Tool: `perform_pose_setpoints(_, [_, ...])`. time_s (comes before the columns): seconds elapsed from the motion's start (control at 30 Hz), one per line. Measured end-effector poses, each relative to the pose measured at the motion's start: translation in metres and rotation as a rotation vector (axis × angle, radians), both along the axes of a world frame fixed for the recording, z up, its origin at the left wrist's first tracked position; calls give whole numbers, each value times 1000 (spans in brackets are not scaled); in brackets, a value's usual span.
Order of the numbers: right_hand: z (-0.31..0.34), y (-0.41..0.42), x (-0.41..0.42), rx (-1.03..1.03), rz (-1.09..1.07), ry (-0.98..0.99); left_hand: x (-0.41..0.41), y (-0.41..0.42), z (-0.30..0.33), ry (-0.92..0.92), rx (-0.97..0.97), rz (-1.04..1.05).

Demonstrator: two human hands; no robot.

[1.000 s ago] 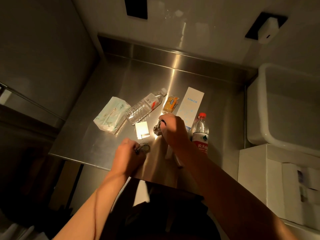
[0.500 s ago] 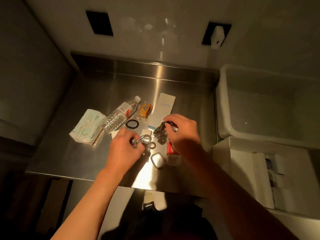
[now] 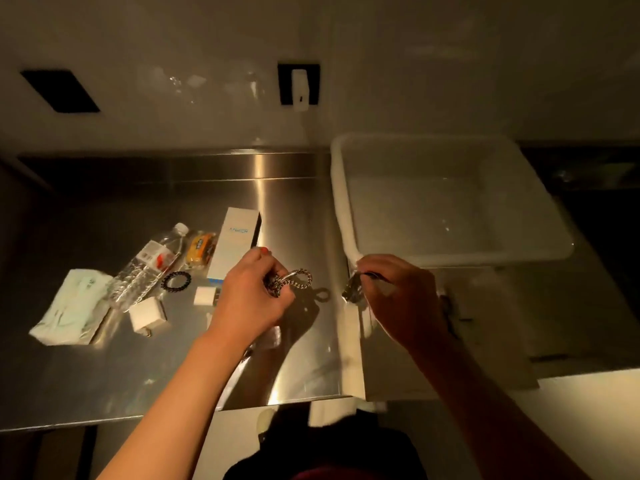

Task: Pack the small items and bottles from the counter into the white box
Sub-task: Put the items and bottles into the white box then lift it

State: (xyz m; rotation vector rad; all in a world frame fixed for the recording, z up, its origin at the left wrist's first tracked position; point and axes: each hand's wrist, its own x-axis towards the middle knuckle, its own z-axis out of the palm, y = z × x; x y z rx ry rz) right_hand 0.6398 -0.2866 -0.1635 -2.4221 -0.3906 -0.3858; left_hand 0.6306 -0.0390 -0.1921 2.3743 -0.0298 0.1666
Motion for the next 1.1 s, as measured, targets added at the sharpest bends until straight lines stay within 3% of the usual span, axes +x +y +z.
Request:
perform_pose_setpoints(0.23, [-57,-65,5,15,-59,167,17,-50,-5,10,32,-73])
perform_pose_setpoints(0.43, [-108,-86,24,61,156,152,14,-79,-13,37,37,-108])
perform_pose_setpoints(0.57, [-129,-90,37,65,188,309,12,-98,-19,80,47,-137])
perform_pose_setpoints(0.9, [-157,-128,43,-401,78,623,4,-137,-27,123,33,-170])
perform_pose_setpoints(1.1, [-155,-136,37,-223,36,639,5,-149,-21,127,68,-188])
